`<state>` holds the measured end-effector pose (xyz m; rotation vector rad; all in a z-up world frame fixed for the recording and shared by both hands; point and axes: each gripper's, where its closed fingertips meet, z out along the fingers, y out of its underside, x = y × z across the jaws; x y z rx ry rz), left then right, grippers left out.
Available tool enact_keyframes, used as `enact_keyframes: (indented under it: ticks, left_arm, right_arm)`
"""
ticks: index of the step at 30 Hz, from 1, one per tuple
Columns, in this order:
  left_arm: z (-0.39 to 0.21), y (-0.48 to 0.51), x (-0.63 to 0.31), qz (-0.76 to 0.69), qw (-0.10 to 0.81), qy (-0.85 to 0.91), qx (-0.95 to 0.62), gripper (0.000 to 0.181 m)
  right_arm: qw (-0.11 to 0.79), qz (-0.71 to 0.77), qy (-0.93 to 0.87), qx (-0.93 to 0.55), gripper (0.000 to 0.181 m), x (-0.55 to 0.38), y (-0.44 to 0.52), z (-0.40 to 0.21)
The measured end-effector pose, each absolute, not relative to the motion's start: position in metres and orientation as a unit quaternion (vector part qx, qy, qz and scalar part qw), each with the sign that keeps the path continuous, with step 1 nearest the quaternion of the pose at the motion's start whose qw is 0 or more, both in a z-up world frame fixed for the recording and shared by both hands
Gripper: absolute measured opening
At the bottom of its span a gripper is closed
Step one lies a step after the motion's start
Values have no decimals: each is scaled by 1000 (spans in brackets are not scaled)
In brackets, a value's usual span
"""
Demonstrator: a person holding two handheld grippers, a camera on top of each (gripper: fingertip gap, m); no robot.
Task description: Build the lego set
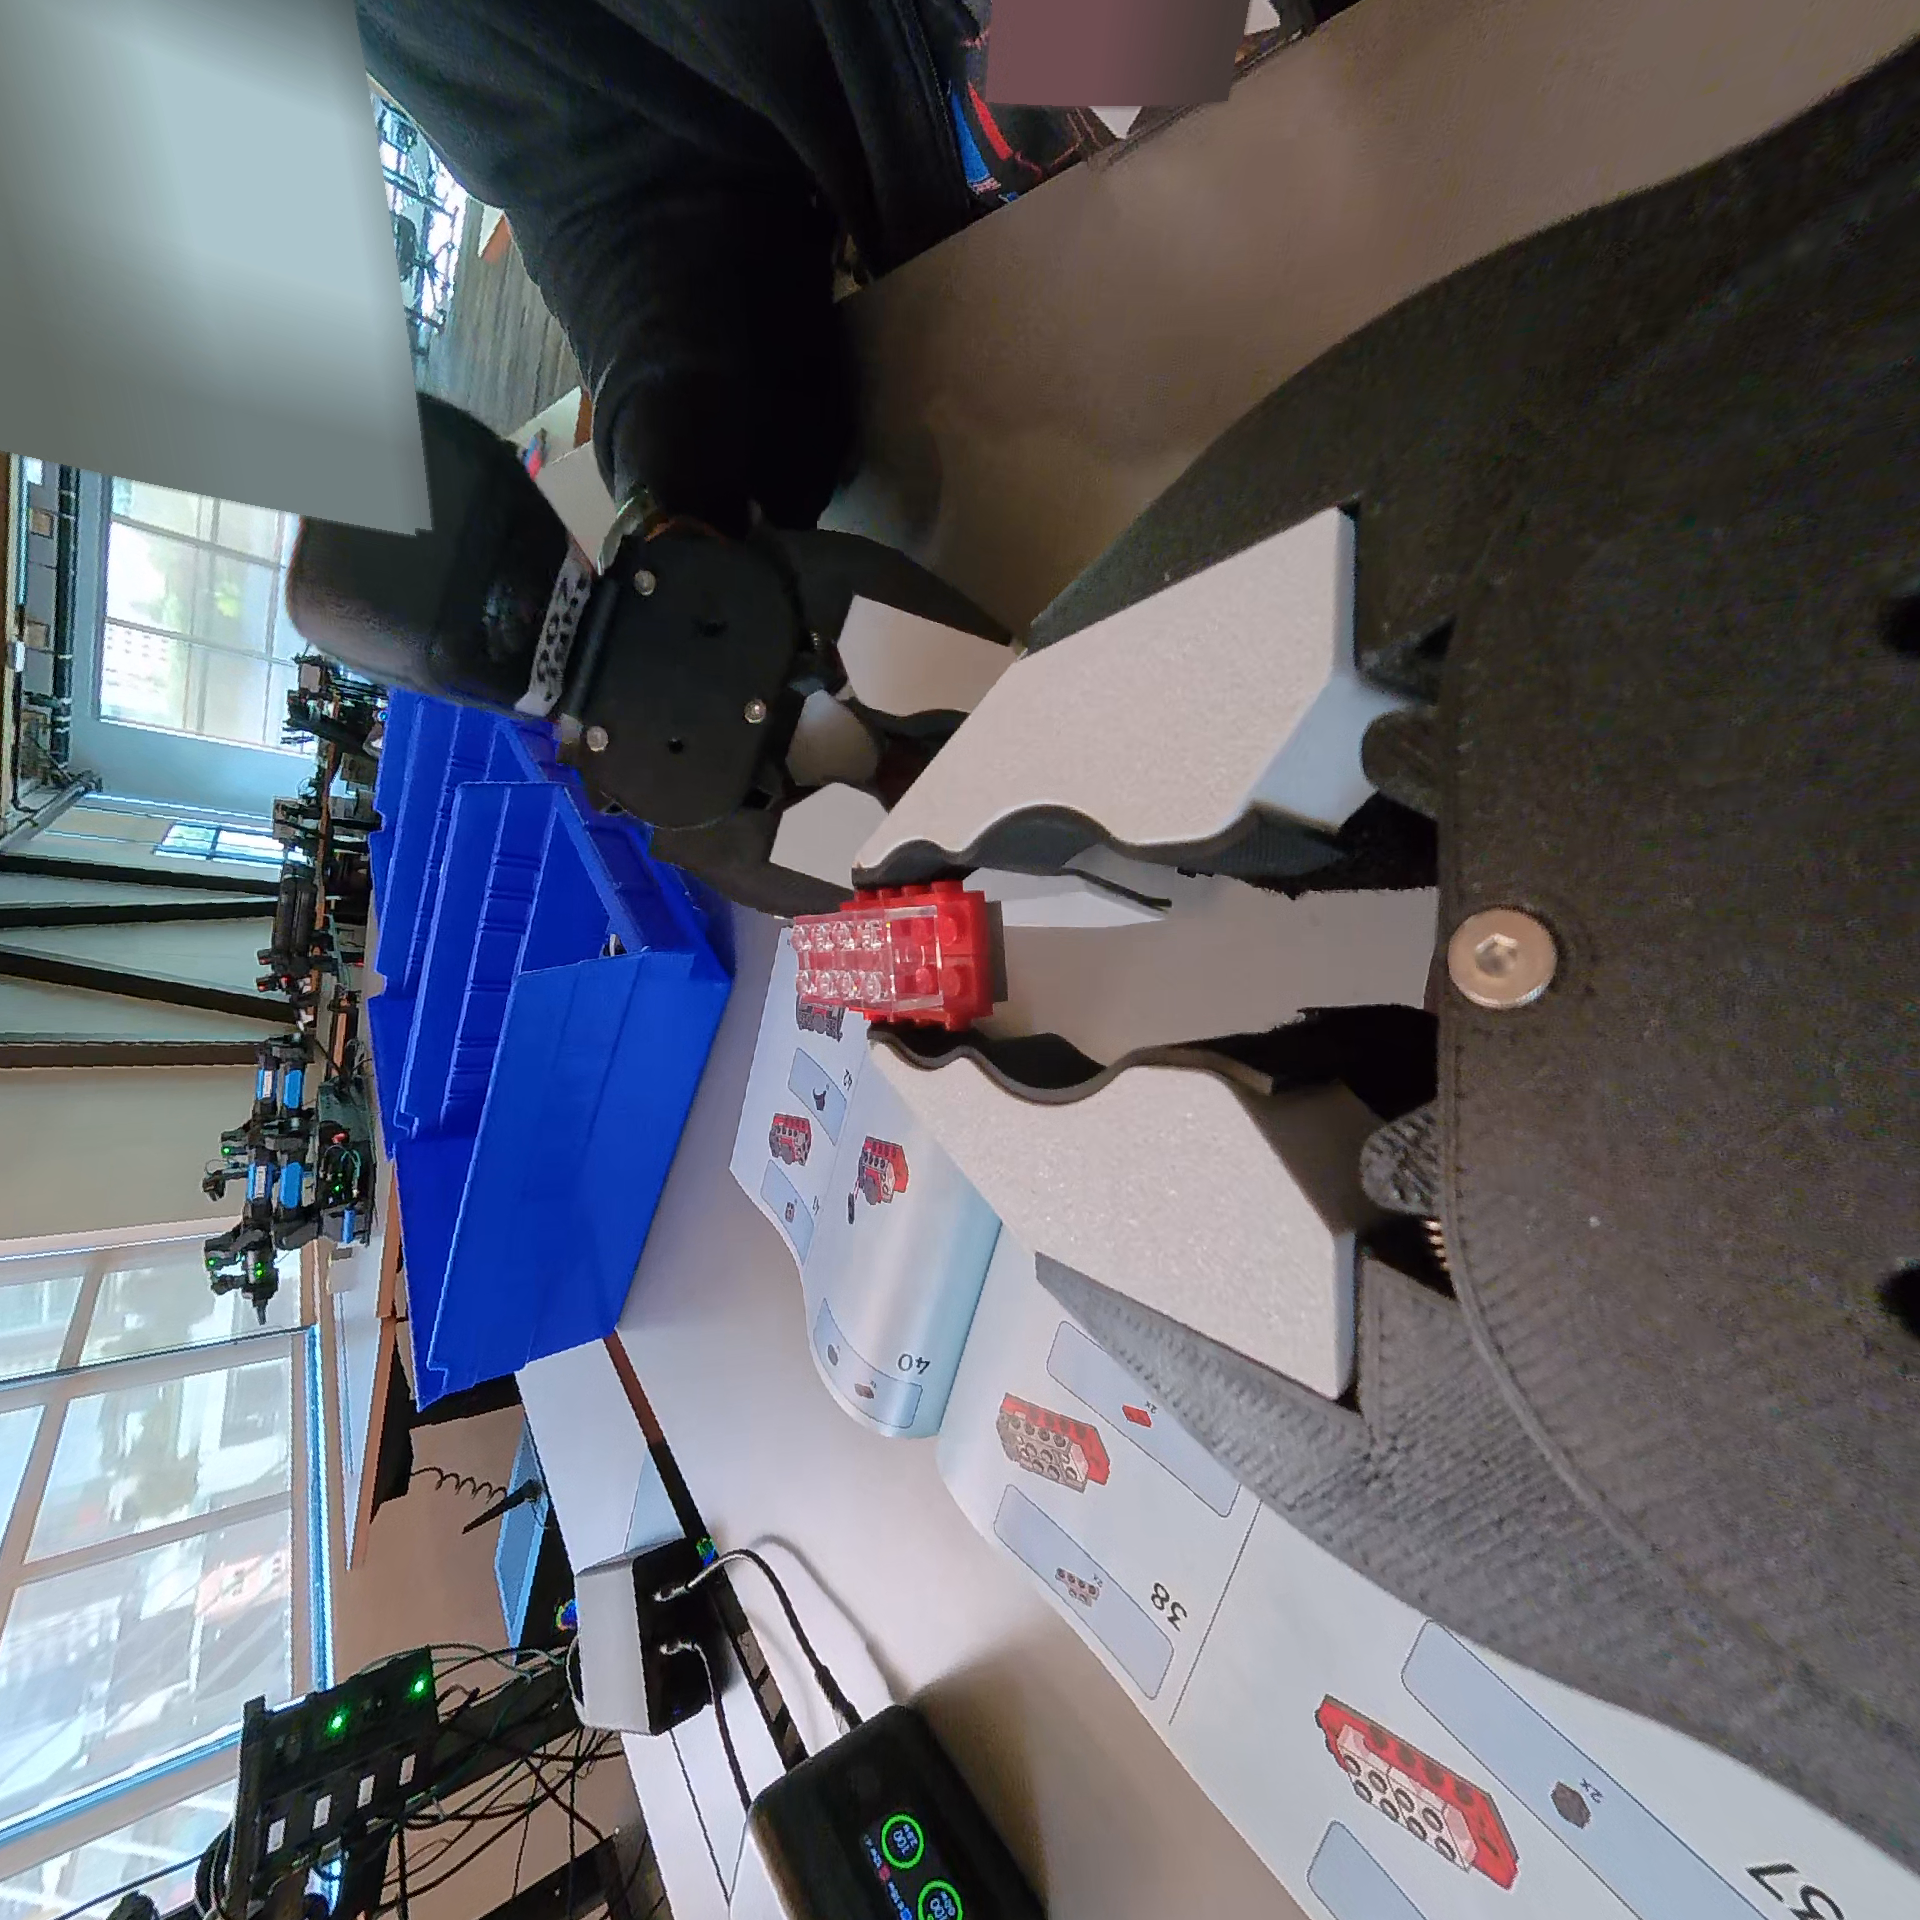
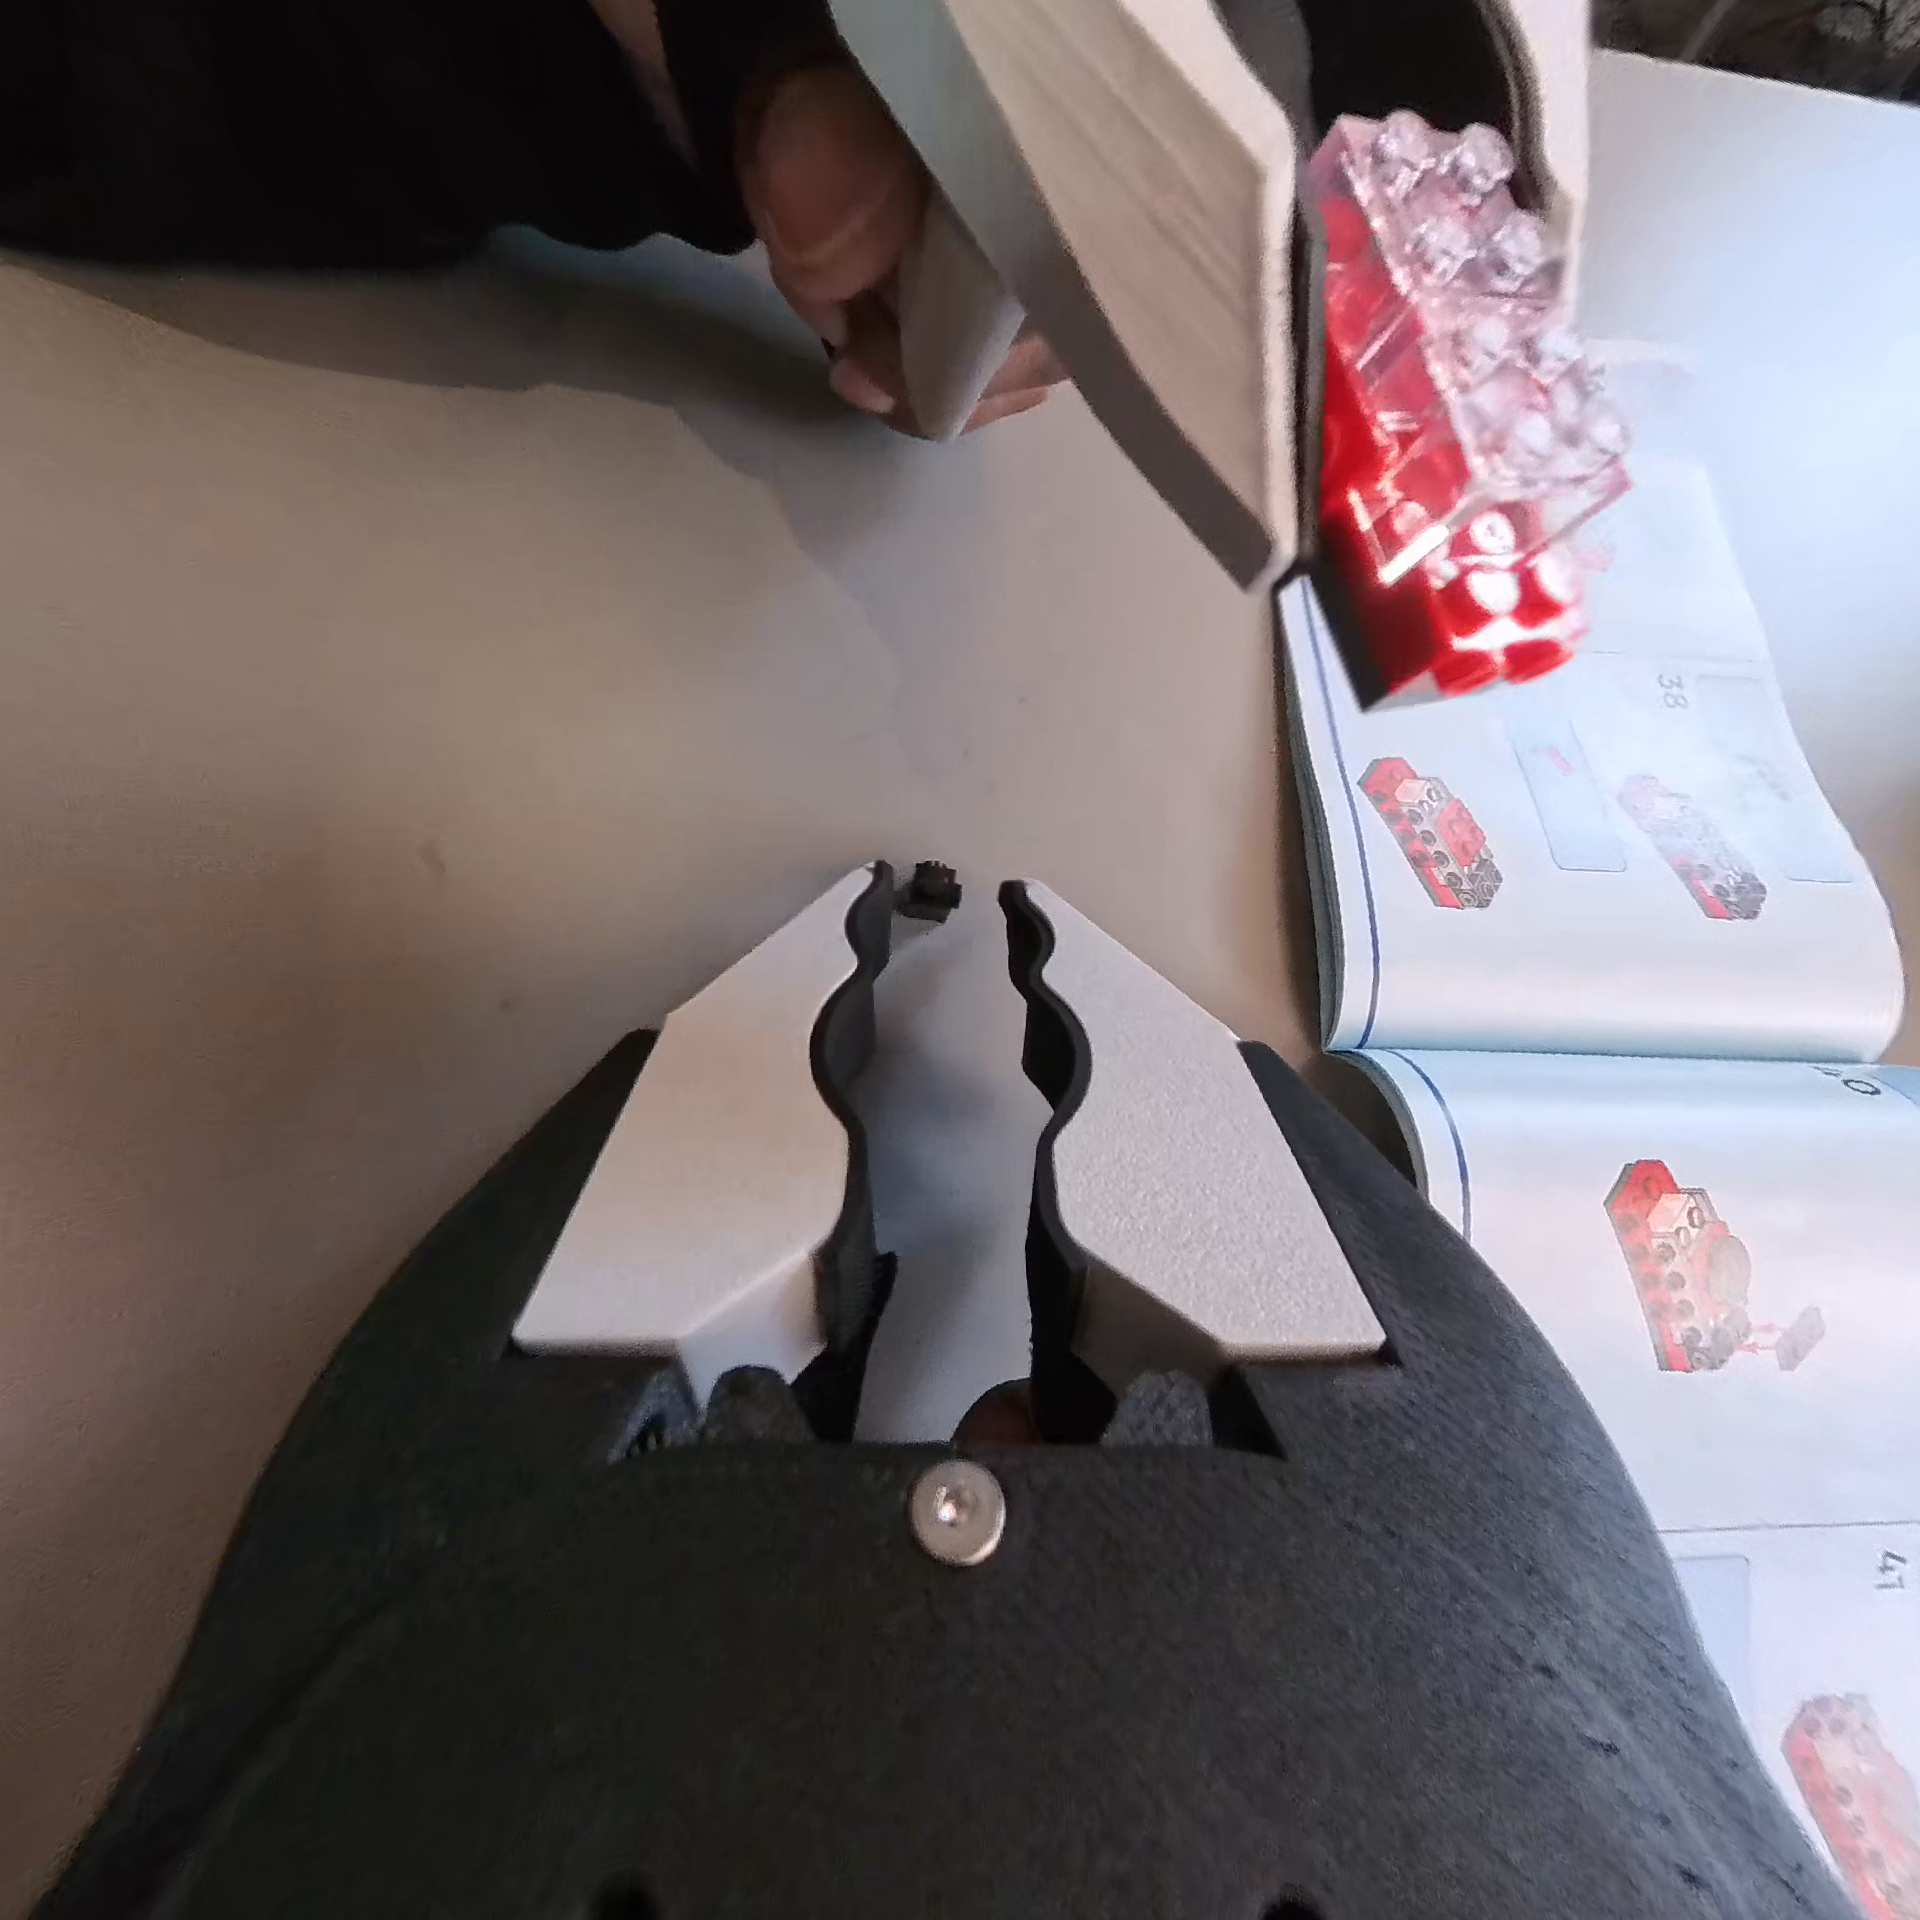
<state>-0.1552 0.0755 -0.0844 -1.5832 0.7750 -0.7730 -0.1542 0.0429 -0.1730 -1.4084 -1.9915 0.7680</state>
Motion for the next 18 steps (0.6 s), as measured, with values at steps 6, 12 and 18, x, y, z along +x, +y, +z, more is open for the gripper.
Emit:
enact_keyframes:
  ticks: [6,12,18]
  left_arm:
    - [-85,75,-154,-331,569,332,-676,26]
    - [-85,75,-155,-330,570,332,-675,26]
    - [-85,75,-155,-330,571,332,-675,26]
  right_arm:
    - [261,328,-740,-527,23,-152,39,-169]
    - [258,298,-767,-506,23,-149,32,-177]
    - [264,307,-766,-499,22,-148,31,-173]
